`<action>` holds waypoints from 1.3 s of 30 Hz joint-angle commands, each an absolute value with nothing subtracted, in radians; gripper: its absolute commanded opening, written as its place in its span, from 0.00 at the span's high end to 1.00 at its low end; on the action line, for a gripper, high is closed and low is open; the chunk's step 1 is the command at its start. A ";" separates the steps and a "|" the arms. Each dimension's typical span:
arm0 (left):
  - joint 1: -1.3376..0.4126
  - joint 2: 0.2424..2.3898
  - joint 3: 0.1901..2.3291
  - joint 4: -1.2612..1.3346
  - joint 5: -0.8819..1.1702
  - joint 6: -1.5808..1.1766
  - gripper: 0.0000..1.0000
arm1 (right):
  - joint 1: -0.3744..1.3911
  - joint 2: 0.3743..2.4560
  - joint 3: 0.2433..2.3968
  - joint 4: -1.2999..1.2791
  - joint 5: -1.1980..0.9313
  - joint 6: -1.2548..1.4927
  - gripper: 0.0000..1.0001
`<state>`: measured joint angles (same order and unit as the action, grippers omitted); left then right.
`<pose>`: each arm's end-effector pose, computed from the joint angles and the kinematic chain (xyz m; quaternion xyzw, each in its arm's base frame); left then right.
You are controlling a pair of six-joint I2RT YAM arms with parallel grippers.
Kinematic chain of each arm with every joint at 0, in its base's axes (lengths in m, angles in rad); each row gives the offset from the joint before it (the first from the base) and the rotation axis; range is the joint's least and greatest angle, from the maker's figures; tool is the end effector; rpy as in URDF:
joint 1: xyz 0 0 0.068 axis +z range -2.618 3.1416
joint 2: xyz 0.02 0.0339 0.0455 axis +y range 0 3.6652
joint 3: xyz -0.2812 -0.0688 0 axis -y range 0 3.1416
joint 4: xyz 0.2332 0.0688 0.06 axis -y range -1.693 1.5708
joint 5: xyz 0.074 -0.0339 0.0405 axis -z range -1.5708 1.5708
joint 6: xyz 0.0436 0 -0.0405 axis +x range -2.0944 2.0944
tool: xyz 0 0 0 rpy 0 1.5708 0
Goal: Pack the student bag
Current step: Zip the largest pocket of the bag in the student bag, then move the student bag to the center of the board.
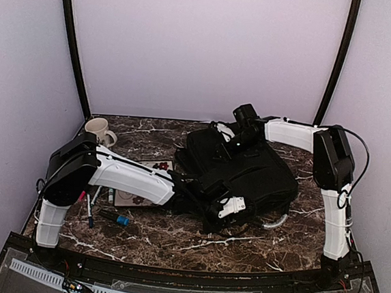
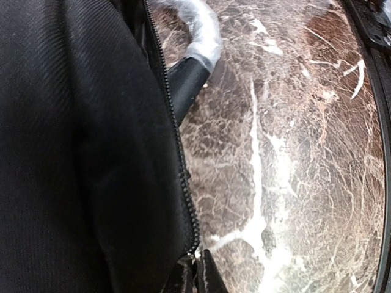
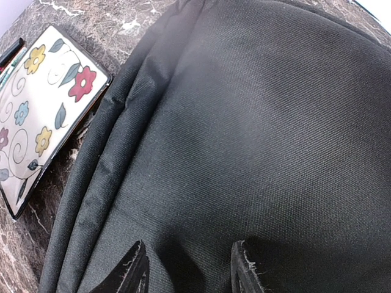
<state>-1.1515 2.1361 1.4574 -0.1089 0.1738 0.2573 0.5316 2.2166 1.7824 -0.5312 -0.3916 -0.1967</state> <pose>0.1854 -0.4345 0.1684 0.6215 0.6802 -0.2367 0.3082 0.4149 0.2633 0.2004 -0.3877 0.8542 0.2318 0.2574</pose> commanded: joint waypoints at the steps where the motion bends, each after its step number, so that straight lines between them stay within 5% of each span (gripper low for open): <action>1: -1.193 2.048 1.431 -0.251 0.114 0.183 1.00 | 0.540 2.273 1.762 -0.587 -0.328 -0.188 0.54; 10: -1.218 2.105 1.536 -0.095 0.232 0.228 0.94 | 0.531 2.254 1.768 -0.627 -0.344 -0.198 0.54; 14: -1.218 2.087 1.511 -0.117 0.201 0.247 0.65 | 0.509 2.110 1.726 -0.661 -0.383 -0.221 0.49; 19: -1.218 1.955 1.405 -0.211 0.176 0.324 0.53 | 0.488 1.843 1.573 -0.666 -0.391 -0.288 0.38; 28: -1.185 1.736 1.210 -0.185 -0.054 0.516 0.46 | 0.439 1.477 1.183 -0.713 -0.254 -0.400 0.29; 39: -1.083 1.859 1.271 0.032 0.047 0.667 0.44 | 0.341 1.330 0.954 -0.755 -0.214 -0.449 0.29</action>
